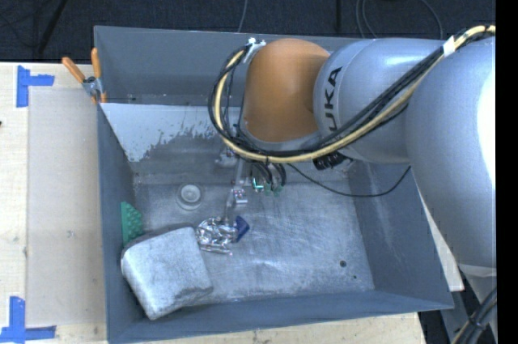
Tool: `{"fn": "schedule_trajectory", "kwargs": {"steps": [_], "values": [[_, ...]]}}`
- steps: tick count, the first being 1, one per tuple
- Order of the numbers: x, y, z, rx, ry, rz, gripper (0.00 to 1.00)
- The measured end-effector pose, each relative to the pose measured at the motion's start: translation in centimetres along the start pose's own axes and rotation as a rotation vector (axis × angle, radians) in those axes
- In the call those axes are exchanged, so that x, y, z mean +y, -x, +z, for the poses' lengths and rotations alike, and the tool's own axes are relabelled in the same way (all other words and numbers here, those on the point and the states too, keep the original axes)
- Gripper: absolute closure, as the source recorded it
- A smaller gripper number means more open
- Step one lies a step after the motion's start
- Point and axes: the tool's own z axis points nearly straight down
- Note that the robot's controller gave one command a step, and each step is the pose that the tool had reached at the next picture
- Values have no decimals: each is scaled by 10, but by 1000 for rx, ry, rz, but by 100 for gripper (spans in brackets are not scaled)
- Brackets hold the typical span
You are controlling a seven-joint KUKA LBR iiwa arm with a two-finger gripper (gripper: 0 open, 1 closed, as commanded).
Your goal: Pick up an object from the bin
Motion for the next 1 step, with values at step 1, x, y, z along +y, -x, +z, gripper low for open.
{"fn": "schedule_trajectory", "kwargs": {"steps": [1], "values": [[0,-58,60,-15,1,-82,0]]}}
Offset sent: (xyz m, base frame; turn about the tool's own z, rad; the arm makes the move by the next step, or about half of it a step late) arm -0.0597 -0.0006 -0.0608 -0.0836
